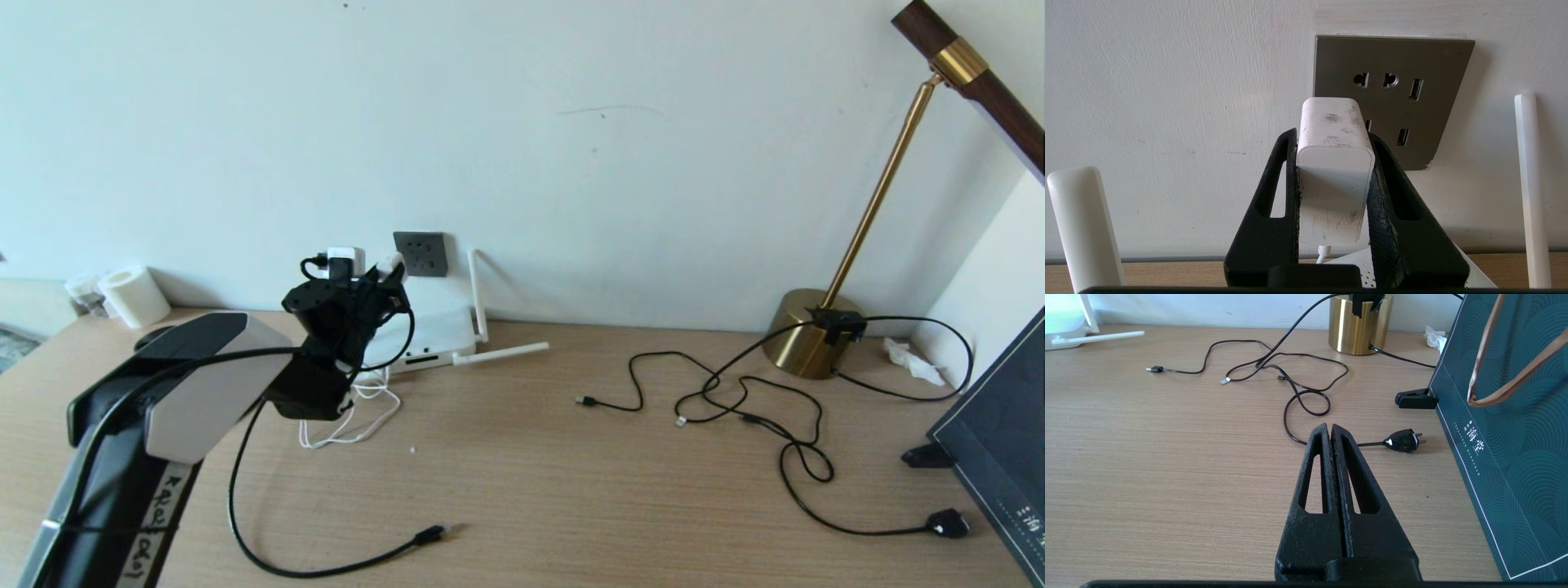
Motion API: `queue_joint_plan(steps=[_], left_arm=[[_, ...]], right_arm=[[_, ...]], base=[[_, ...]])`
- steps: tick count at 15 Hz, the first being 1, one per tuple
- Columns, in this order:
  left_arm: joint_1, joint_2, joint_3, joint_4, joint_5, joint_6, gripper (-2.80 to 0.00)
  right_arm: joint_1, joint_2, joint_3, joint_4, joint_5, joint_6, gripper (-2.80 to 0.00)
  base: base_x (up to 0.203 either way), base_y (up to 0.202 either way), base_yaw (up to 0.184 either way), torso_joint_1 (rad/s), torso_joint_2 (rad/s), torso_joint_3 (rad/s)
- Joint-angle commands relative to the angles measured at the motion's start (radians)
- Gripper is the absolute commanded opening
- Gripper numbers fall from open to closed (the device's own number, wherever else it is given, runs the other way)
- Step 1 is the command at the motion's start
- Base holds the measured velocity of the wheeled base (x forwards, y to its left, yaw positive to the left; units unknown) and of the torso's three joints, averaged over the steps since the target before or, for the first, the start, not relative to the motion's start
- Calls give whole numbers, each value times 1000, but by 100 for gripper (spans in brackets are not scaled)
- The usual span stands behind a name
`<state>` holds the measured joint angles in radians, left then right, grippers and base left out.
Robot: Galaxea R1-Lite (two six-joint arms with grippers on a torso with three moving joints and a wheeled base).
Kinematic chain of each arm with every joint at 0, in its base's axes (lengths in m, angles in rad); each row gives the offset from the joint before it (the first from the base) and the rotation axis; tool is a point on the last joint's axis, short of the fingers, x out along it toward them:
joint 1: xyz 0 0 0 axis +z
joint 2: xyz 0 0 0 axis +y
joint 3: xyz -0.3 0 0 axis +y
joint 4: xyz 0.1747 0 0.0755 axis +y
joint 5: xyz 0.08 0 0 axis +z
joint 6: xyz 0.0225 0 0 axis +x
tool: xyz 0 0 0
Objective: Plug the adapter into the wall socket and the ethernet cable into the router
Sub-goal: Plug plug into socket
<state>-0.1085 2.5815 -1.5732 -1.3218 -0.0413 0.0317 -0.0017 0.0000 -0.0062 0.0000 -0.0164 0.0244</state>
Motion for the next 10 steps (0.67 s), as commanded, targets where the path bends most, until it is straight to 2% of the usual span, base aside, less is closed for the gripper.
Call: queue_joint_plan(steps=[1,10], left_arm=[[-4,-6,-1,-8,0,1,-280],[-5,-52,81,-54,0,2,-280]], right_arm=[[0,0,0,0,0,0,-280],[0,0,0,0,0,0,-280]], base=[[0,0,0,0,0,0],[0,0,0,0,0,0]])
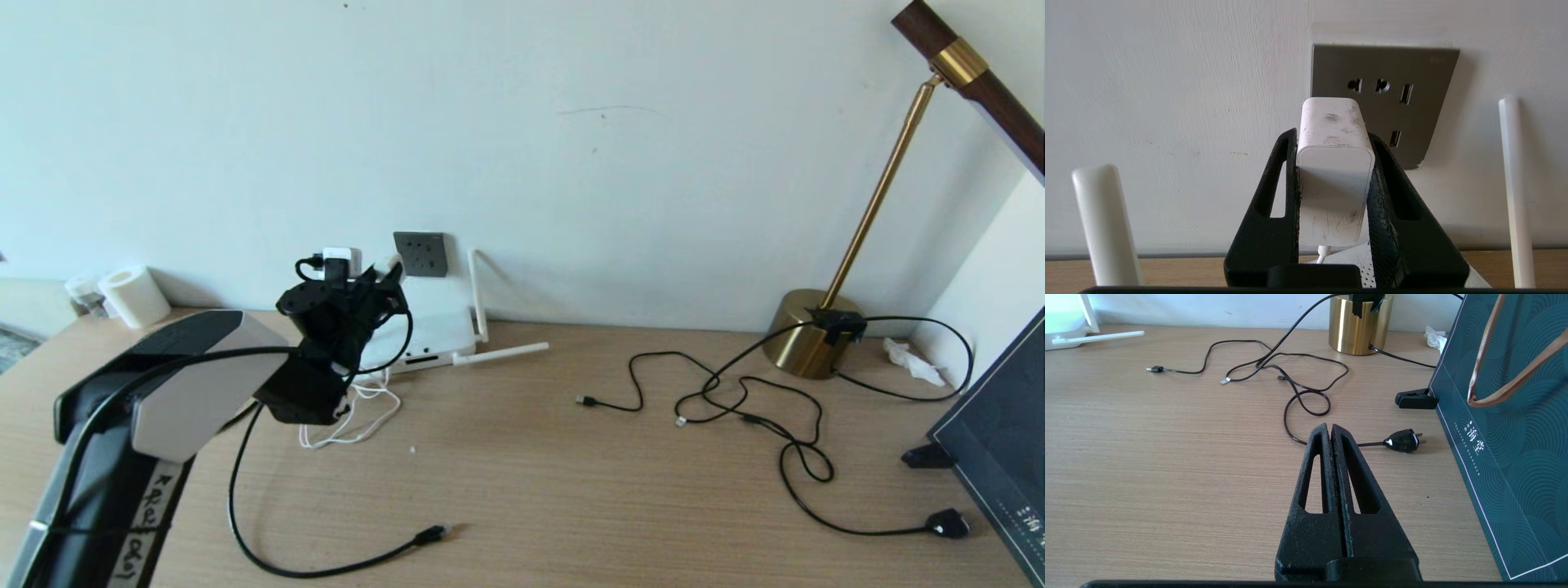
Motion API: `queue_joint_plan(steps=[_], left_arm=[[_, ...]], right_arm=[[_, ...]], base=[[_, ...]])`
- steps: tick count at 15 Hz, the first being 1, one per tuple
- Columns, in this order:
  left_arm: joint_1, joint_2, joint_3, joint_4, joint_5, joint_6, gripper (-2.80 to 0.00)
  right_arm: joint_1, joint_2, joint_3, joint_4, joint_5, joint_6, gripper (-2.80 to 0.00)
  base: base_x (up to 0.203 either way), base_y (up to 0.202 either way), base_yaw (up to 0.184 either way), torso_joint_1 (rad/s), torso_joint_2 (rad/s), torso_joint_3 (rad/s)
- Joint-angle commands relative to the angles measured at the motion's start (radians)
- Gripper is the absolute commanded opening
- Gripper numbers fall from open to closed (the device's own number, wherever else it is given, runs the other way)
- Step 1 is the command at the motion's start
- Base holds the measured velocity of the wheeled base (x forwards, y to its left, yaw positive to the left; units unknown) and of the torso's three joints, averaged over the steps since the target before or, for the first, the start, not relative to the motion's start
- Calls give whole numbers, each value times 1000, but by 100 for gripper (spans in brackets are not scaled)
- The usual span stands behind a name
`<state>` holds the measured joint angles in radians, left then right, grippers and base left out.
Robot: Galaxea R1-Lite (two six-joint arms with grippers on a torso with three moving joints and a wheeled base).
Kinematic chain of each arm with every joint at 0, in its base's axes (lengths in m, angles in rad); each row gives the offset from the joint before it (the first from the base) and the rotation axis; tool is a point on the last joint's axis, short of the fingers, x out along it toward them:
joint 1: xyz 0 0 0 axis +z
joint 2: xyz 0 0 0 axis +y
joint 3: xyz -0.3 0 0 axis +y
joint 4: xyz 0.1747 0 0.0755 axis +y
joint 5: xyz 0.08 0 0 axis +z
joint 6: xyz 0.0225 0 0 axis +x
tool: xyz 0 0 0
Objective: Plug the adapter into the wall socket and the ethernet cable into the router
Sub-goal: Plug plug into socket
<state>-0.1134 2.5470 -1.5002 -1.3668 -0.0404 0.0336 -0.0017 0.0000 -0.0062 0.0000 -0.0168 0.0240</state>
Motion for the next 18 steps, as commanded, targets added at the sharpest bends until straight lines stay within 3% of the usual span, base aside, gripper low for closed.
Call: queue_joint_plan(steps=[1,18], left_arm=[[-1,-19,8,-9,-1,0,-280],[-31,17,-73,36,-3,0,-280]], right_arm=[[0,0,0,0,0,-1,-280],[0,0,0,0,0,1,-280]], base=[[0,0,0,0,0,0],[0,0,0,0,0,0]])
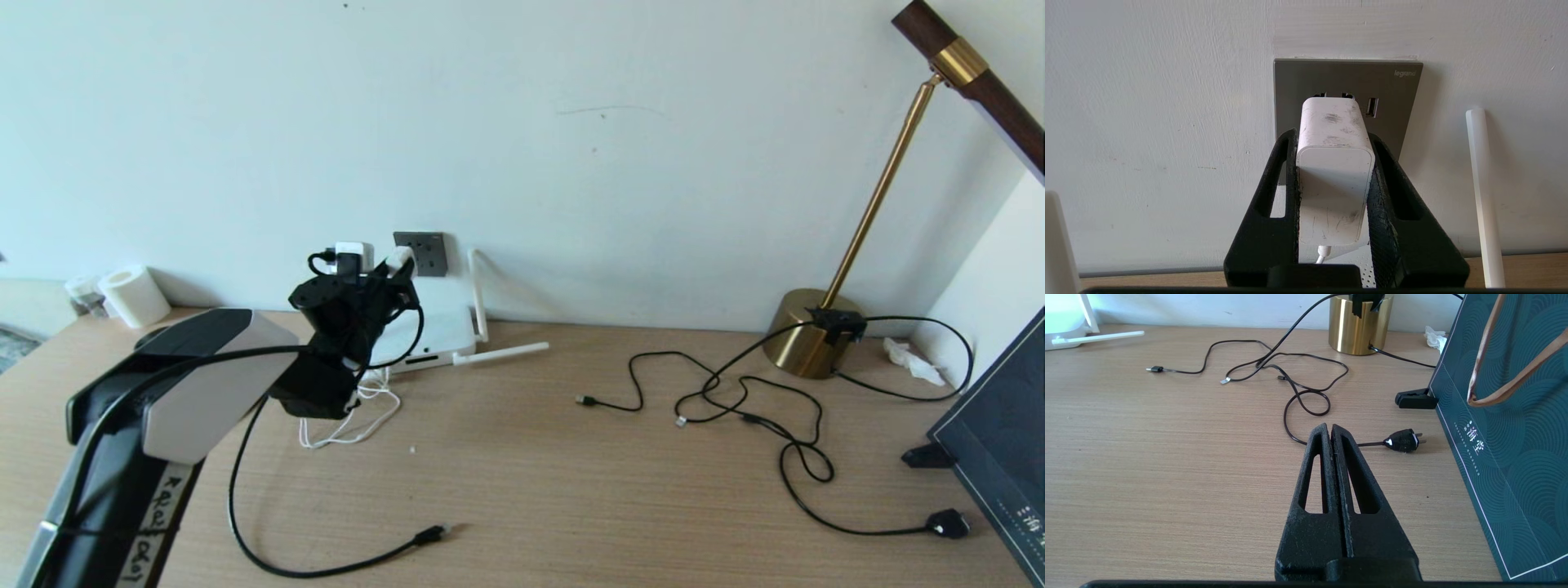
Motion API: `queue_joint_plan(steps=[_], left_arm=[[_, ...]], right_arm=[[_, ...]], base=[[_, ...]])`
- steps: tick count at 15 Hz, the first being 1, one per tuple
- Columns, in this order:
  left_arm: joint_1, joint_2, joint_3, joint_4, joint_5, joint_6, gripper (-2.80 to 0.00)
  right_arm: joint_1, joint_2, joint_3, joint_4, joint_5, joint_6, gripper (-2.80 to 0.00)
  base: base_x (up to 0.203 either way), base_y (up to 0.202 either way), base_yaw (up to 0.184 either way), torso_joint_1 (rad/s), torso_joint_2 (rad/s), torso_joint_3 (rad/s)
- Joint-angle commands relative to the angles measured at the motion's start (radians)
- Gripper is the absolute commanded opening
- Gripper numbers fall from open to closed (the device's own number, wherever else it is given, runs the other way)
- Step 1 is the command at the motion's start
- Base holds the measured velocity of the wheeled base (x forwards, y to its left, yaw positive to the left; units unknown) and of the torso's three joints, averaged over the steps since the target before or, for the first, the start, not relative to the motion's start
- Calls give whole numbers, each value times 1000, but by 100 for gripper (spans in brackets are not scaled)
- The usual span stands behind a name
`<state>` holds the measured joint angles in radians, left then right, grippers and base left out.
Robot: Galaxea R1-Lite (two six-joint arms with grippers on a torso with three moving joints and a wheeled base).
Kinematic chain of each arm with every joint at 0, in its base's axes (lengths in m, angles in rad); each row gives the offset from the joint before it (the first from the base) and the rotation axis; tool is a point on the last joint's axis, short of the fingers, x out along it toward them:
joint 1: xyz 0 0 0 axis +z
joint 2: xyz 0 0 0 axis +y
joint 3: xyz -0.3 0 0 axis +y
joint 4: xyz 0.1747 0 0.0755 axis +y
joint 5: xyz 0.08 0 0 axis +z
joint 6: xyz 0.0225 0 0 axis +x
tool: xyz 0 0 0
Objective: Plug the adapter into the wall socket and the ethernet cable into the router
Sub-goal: Plug plug into socket
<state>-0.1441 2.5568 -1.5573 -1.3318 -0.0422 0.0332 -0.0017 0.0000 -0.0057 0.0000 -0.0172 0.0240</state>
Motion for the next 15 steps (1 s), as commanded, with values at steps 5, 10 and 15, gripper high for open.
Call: queue_joint_plan(steps=[5,10,15], left_arm=[[-5,14,-33,6,-1,1,-280],[-5,31,-63,14,1,-1,-280],[-8,54,-98,22,1,1,-280]], right_arm=[[0,0,0,0,0,1,-280],[0,0,0,0,0,1,-280],[0,0,0,0,0,1,-280]], base=[[0,0,0,0,0,0],[0,0,0,0,0,0],[0,0,0,0,0,0]])
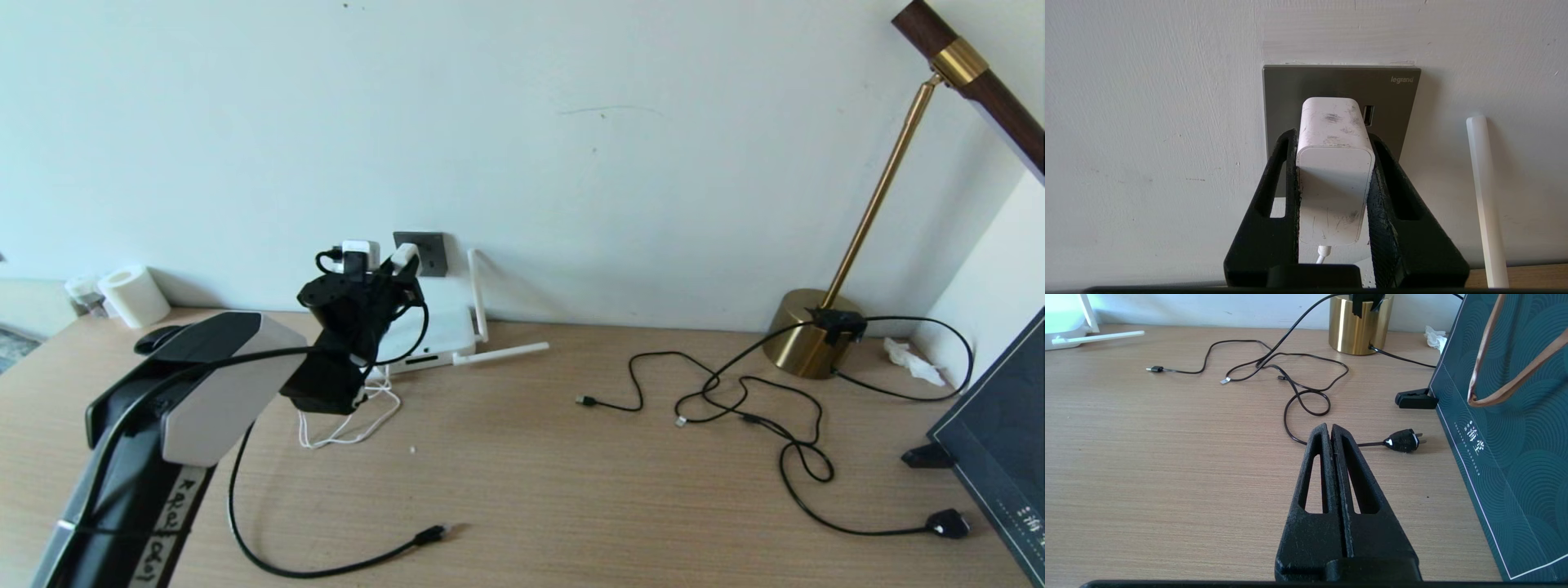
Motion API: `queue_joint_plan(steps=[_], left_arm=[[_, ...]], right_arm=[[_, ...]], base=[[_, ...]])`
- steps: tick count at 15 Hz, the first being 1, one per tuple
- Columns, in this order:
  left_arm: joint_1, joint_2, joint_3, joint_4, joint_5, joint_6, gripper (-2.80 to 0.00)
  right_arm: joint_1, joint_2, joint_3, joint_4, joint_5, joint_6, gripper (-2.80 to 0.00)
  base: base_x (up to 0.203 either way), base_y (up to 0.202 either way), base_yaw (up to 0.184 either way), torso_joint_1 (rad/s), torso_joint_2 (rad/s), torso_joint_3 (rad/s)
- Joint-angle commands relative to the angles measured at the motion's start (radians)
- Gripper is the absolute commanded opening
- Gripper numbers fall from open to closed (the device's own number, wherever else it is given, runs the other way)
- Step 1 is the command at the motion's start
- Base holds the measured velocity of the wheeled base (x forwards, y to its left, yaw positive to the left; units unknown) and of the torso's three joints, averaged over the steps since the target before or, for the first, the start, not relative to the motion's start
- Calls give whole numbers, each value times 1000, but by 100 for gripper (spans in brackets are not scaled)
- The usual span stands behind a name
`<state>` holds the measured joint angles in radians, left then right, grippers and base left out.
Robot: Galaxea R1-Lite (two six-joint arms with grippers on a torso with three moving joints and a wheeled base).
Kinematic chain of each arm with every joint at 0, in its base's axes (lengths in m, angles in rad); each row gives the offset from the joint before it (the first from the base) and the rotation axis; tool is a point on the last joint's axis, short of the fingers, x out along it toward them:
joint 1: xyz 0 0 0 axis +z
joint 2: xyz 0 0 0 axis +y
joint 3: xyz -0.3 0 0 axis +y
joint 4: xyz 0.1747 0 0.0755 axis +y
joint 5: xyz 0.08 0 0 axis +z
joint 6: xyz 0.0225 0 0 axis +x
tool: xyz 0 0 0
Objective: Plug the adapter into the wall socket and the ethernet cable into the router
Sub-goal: Plug plug into socket
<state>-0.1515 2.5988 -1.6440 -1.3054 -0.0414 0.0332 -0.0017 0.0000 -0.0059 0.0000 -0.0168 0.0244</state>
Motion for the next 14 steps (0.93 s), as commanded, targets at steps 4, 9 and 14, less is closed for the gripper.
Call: queue_joint_plan(steps=[4,9,14], left_arm=[[-2,20,-43,18,0,1,-280],[-5,24,-91,58,1,-1,-280],[-14,38,-108,69,2,1,-280]], right_arm=[[0,0,0,0,0,-1,-280],[0,0,0,0,0,0,-280],[0,0,0,0,0,0,-280]], base=[[0,0,0,0,0,0],[0,0,0,0,0,0],[0,0,0,0,0,0]])
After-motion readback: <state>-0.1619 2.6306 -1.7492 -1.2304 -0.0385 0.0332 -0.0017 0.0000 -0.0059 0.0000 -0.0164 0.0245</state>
